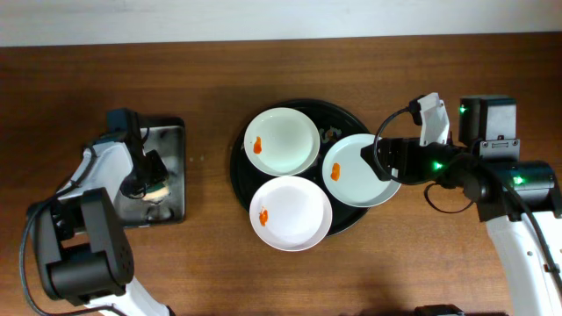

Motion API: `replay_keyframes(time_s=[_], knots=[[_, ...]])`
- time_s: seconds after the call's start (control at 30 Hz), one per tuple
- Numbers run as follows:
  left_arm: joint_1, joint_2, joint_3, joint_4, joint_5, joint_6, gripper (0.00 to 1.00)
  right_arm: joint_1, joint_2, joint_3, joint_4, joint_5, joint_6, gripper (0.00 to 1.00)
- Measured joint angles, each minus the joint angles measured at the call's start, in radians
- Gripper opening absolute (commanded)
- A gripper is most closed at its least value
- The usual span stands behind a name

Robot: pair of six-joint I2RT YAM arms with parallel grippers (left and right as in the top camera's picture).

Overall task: Clean dirty plates on tray and stack at the side
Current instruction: 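Grasp the green-yellow sponge in the soapy tray with the left gripper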

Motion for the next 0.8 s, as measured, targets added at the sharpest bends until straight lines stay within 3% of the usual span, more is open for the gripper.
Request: replay_keyframes(time_s=[0.03,0.07,0.23,0.33,0.53,0.67,0.8], knots=[[0.0,-0.003,-0.017,0.029,0.003,-0.004,0.01,0.0,0.0,0.0,0.0,0.0,-0.001,0.89],[0.0,-0.006,-0.025,0.039,0.003,-0.005,0.0,0.0,0.0,0.0,0.0,0.0,0.0,0.89],[0.0,-0.012,-0.037,0.069,0.007,0.037,0.0,0.0,0.0,0.0,0.0,0.0,0.0,0.89],[0.0,-0.037,0.002,-0.04,0.014,0.055,0.0,0.0,0.0,0.0,-0.001,0.0,0.0,0.9],[0.0,-0.269,0.085,-0.087,0.014,0.071,0.0,0.0,0.004,0.0,0.001,0.018,0.0,0.89],[0.0,-0.229,0.081,-0.063,0.003,0.081,0.0,0.0,0.039,0.0,0.0,0.019,0.0,0.89],[0.0,-0.058,0.071,-0.026,-0.013,0.081,0.0,0.0,0.043,0.0,-0.009,0.019,0.0,0.9]])
